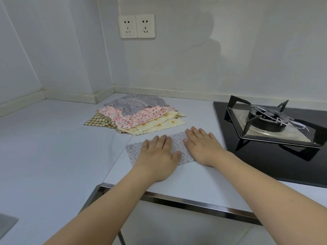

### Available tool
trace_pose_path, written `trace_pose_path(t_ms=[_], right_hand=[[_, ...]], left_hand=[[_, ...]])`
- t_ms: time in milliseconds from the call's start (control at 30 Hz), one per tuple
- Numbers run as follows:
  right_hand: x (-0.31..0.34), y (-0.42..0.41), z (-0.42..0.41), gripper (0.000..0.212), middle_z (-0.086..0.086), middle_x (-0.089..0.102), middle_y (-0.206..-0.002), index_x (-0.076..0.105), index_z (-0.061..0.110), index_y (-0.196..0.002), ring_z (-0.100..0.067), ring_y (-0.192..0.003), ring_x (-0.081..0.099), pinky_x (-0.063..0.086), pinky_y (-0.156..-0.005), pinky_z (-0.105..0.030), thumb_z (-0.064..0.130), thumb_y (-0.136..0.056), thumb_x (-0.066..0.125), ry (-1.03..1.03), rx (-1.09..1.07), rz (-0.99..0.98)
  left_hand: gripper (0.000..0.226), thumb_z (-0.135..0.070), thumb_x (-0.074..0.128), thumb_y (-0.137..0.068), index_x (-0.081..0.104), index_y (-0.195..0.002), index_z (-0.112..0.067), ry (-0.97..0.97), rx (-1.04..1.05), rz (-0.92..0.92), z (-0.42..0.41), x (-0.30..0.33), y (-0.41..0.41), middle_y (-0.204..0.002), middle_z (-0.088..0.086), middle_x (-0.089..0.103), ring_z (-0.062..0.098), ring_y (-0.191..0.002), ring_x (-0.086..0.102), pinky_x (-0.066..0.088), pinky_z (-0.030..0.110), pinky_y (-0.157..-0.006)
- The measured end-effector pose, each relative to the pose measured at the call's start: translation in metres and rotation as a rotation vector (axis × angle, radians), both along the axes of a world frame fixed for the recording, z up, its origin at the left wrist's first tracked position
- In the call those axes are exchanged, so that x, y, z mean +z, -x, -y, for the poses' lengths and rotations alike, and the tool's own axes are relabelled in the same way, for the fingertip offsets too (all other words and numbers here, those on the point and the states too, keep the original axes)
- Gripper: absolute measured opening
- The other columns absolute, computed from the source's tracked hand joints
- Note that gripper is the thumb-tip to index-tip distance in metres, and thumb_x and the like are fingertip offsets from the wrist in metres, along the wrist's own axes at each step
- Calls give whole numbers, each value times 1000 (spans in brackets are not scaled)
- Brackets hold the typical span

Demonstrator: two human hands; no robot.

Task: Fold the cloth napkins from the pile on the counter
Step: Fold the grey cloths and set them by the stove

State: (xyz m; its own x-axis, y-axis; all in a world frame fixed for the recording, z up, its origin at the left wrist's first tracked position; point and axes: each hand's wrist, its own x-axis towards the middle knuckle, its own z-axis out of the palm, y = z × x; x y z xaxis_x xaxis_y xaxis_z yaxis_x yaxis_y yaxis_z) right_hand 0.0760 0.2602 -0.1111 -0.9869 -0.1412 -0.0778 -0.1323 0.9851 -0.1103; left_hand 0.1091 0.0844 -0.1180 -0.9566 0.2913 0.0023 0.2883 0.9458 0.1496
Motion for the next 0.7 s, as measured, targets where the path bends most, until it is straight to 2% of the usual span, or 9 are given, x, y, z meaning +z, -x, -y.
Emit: trace_pose_path(t_ms=[133,333,400,467,533,600,633,700], right_hand=[[-1,2,-4,59,1,-9,-163,-3,23,-155,-19,-149,-7,-2,-120,-45,46,-102,9,7,12,11],[-1,11,-10,62,0,-11,-162,-5,26,-155,-20,-149,-9,-4,-120,-48,52,-100,7,-11,42,30],[0,12,-12,63,-1,-14,-162,-6,26,-155,-22,-148,-13,-9,-117,-53,53,-99,5,-51,20,26],[2,9,-12,63,-2,-11,-162,0,23,-155,-23,-149,-12,-12,-115,-55,52,-100,8,-96,-32,-58],[4,-8,-5,59,-6,10,-161,21,17,-152,-28,-147,8,1,-116,-53,43,-99,17,-90,-60,-261],[8,-37,15,55,-8,44,-140,52,12,-131,-30,-128,38,28,-108,-43,37,-92,23,97,50,-471],[11,-54,30,49,-5,53,-126,59,12,-119,-26,-116,46,36,-100,-39,37,-91,28,219,144,-507],[14,-87,63,34,1,56,-112,61,16,-111,-19,-106,47,39,-92,-33,39,-93,45,341,313,-413]], left_hand=[[70,-59,13,-99,0,-156,-21,4,29,28,11,-1,-2,-164,4,-4,23,-150,-6,-4,45,-121],[64,-53,9,-101,-2,-156,-23,4,51,64,61,-1,-10,-164,-2,-6,17,-150,-7,-5,40,-121],[65,-52,6,-100,4,-156,-20,-6,26,32,72,-1,-12,-164,-1,1,17,-150,0,0,36,-122],[60,-45,14,-102,17,-155,-18,-63,17,-28,79,0,-13,-161,1,16,22,-146,15,11,33,-120],[49,-31,27,-104,29,-151,-20,-99,72,-117,82,4,-10,-153,2,32,28,-134,31,25,34,-109],[45,-32,36,-101,40,-145,-23,-105,176,-132,85,12,-4,-144,2,41,30,-124,38,31,38,-102],[42,-36,41,-98,47,-138,-25,-132,227,-81,87,17,0,-138,3,46,30,-122,41,33,39,-101],[26,-39,54,-92,58,-114,-26,-276,285,74,92,29,8,-121,1,56,27,-114,49,41,38,-95]])
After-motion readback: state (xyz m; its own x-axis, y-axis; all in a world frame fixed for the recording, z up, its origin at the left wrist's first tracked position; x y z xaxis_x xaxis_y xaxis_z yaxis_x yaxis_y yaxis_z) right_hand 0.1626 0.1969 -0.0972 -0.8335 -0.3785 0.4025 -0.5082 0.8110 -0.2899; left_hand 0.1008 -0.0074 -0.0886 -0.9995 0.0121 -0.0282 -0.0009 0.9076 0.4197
